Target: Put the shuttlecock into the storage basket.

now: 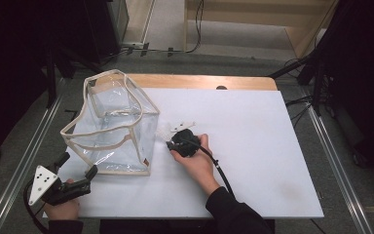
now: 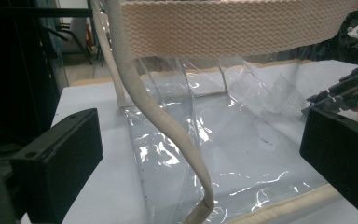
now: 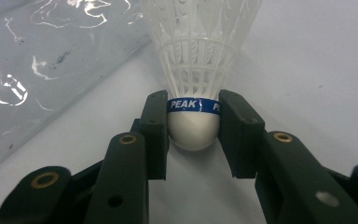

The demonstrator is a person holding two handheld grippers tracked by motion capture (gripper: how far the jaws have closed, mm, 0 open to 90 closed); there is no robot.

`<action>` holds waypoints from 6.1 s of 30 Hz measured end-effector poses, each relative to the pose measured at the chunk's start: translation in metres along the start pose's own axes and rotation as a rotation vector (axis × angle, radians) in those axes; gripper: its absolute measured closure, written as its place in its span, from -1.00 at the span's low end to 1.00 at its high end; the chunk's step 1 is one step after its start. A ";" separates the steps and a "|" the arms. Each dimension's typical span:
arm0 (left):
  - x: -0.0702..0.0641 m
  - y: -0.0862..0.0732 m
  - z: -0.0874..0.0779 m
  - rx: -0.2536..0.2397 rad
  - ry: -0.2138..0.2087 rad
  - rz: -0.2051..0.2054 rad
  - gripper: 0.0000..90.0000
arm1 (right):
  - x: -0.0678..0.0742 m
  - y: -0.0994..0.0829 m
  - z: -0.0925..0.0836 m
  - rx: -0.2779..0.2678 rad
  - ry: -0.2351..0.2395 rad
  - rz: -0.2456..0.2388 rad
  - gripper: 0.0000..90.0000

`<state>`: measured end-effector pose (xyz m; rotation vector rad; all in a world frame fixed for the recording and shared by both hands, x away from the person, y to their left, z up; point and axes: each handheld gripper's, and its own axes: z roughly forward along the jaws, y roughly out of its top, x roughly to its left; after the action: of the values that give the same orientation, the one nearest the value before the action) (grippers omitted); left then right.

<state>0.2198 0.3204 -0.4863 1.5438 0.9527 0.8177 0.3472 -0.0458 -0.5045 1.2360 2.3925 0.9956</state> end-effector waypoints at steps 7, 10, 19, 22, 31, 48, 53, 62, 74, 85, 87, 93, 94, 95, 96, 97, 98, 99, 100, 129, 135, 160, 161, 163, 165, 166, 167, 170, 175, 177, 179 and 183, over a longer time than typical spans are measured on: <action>0.000 0.000 0.000 0.000 -0.001 -0.001 -1.00 | -0.003 0.001 -0.007 -0.017 0.003 0.002 0.40; 0.000 0.000 0.000 0.001 -0.001 0.000 -1.00 | -0.004 0.001 -0.009 -0.024 0.007 0.007 0.40; 0.000 0.000 0.000 0.001 -0.001 0.001 -1.00 | -0.007 0.001 -0.017 -0.046 0.005 0.007 0.40; 0.000 0.000 0.000 0.001 -0.001 0.001 -1.00 | -0.007 0.002 -0.019 -0.050 0.005 0.013 0.40; -0.001 0.000 0.000 0.001 -0.001 0.001 -1.00 | -0.009 0.003 -0.027 -0.068 0.004 0.022 0.40; -0.001 0.000 0.000 0.002 0.000 0.001 -1.00 | -0.011 0.006 -0.035 -0.096 0.007 0.020 0.40; -0.001 0.000 0.000 0.002 0.000 0.002 -1.00 | -0.011 0.008 -0.039 -0.109 0.008 0.012 0.40; -0.001 0.000 0.000 0.002 0.000 0.002 -1.00 | -0.011 0.012 -0.046 -0.124 0.004 0.013 0.40; -0.001 0.000 0.001 0.002 0.000 0.001 -1.00 | -0.011 0.017 -0.052 -0.143 0.008 0.004 0.40; -0.001 0.000 0.000 0.003 0.000 0.003 -1.00 | -0.011 0.020 -0.056 -0.163 0.020 0.013 0.40; -0.001 0.000 0.000 0.002 0.000 0.002 -1.00 | -0.011 0.020 -0.057 -0.165 0.025 0.019 0.40; -0.001 0.000 0.000 0.002 0.000 0.002 -1.00 | -0.010 0.022 -0.061 -0.186 0.023 0.020 0.40; -0.001 0.000 0.000 0.002 0.000 0.002 -1.00 | -0.010 0.022 -0.061 -0.188 0.025 0.018 0.40; -0.001 0.000 0.000 0.002 0.000 0.001 -1.00 | -0.010 0.023 -0.062 -0.190 0.023 0.017 0.40; -0.001 0.000 0.000 0.002 0.000 0.002 -1.00 | -0.009 0.023 -0.062 -0.194 0.019 0.021 0.40; -0.001 0.000 0.000 0.002 0.000 0.002 -1.00 | -0.010 0.023 -0.063 -0.197 0.018 0.022 0.40; -0.001 0.000 0.000 0.003 -0.001 0.003 -1.00 | -0.010 0.023 -0.063 -0.200 0.016 0.024 0.40; -0.001 0.000 0.000 0.002 0.000 0.002 -1.00 | -0.010 0.023 -0.064 -0.202 0.018 0.025 0.40; -0.001 0.000 0.000 0.002 0.000 0.001 -1.00 | -0.010 0.024 -0.064 -0.204 0.019 0.024 0.40; -0.001 0.000 0.000 0.002 0.000 0.002 -1.00 | -0.004 0.032 -0.077 -0.270 0.019 0.000 0.40; -0.001 0.000 0.000 0.002 -0.001 0.002 -1.00 | -0.003 0.034 -0.079 -0.283 0.020 -0.003 0.40; -0.001 0.000 0.001 0.002 0.000 0.001 -1.00 | 0.002 0.045 -0.092 -0.343 0.020 -0.023 0.41; -0.001 0.000 0.001 0.002 -0.001 0.001 -1.00 | 0.003 0.045 -0.093 -0.345 0.022 -0.022 0.41; -0.001 0.000 0.001 0.002 -0.001 0.002 -1.00 | 0.003 0.047 -0.094 -0.352 0.024 -0.027 0.41; -0.001 0.000 0.000 0.002 0.000 0.001 -1.00 | 0.004 0.048 -0.095 -0.353 0.025 -0.027 0.41; -0.001 0.000 0.000 0.001 0.000 0.001 -1.00 | 0.005 0.049 -0.095 -0.354 0.027 -0.027 0.40; -0.001 0.000 0.000 0.001 0.000 0.001 -1.00 | 0.005 0.049 -0.095 -0.358 0.027 -0.031 0.41; -0.001 0.000 0.001 0.002 -0.001 0.002 -1.00 | 0.006 0.051 -0.097 -0.363 0.029 -0.033 0.41; -0.001 0.000 0.000 0.001 0.000 0.001 -1.00 | 0.007 0.054 -0.098 -0.368 0.031 -0.035 0.41; -0.001 0.000 0.000 0.001 0.000 0.001 -1.00 | 0.007 0.055 -0.099 -0.371 0.033 -0.039 0.41; -0.001 0.000 0.000 0.001 0.000 0.002 -1.00 | 0.008 0.056 -0.099 -0.372 0.034 -0.038 0.41; -0.001 0.000 0.000 0.002 -0.001 0.002 -1.00 | 0.009 0.058 -0.101 -0.378 0.035 -0.041 0.40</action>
<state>0.2199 0.3195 -0.4864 1.5471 0.9515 0.8181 0.3255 -0.0615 -0.3909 1.0336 2.1106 1.3854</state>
